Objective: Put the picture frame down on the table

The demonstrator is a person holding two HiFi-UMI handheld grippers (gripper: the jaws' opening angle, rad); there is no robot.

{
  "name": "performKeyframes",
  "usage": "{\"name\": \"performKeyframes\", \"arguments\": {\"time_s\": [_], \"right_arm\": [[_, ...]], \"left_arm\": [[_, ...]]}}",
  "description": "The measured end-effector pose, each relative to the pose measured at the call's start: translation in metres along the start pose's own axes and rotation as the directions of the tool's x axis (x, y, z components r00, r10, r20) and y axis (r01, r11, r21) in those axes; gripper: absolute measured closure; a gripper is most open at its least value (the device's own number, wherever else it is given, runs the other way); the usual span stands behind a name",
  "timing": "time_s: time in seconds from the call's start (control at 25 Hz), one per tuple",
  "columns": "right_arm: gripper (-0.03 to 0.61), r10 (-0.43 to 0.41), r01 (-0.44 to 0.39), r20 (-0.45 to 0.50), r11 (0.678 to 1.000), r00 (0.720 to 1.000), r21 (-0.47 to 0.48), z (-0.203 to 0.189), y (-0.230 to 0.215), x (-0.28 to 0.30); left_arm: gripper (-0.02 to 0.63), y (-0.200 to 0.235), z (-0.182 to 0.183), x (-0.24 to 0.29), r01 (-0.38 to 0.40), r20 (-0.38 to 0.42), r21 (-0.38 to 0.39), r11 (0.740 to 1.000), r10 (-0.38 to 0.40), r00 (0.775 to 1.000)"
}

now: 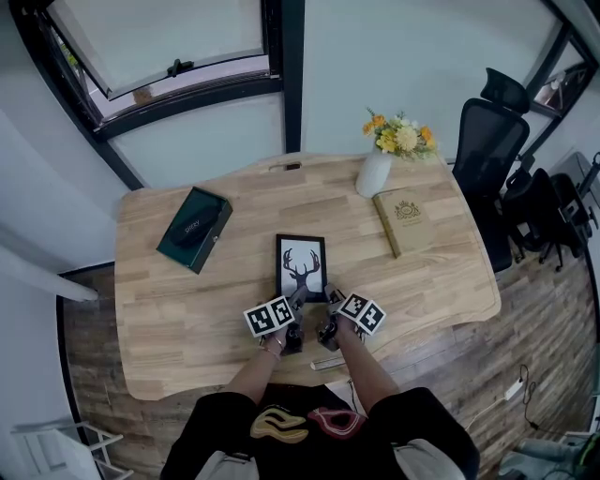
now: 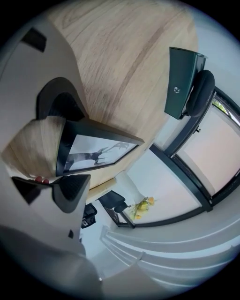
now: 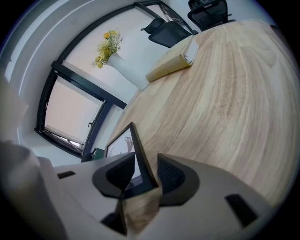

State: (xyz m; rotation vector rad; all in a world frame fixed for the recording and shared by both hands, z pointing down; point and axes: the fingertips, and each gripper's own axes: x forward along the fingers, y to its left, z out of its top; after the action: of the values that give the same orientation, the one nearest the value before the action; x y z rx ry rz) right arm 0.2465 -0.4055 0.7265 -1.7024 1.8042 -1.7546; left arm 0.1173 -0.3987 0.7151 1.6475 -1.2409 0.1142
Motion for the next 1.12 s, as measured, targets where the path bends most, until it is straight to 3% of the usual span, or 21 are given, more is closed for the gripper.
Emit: {"name": "performKeyframes", "arguments": {"time_s": [0.2, 0.32, 0.44, 0.68, 1.12], "right_arm": [[0.433, 0.014, -0.014, -0.004, 1.000, 1.000, 0.000, -0.001, 0.002, -0.001], [0.428, 0.021, -0.021, 0.000, 1.000, 1.000, -0.002, -0.001, 0.003, -0.004], [0.425, 0.026, -0.026, 0.006, 1.000, 1.000, -0.003, -0.001, 0.001, -0.008], [0.406, 0.043, -0.043, 0.020, 0.999, 0.999, -0.005, 0.002, 0.001, -0.016], [0.373, 0.078, -0.077, 0.023, 0.996, 0.997, -0.051, -0.006, 0.013, -0.028]], "left_arm": [[0.249, 0.008, 0.005, -0.006, -0.048, -0.002, 0.062, 0.997, 0.048, 0.999], [0.249, 0.009, 0.019, -0.013, 0.002, 0.071, -0.035, 0.999, 0.000, 0.998], [0.249, 0.010, 0.036, -0.018, 0.085, 0.163, -0.147, 0.986, -0.061, 0.985], [0.242, 0.020, 0.039, -0.019, 0.084, 0.170, -0.191, 0.978, -0.052, 0.984], [0.239, 0.018, 0.046, -0.035, 0.059, 0.189, -0.092, 0.994, -0.041, 0.981]]}}
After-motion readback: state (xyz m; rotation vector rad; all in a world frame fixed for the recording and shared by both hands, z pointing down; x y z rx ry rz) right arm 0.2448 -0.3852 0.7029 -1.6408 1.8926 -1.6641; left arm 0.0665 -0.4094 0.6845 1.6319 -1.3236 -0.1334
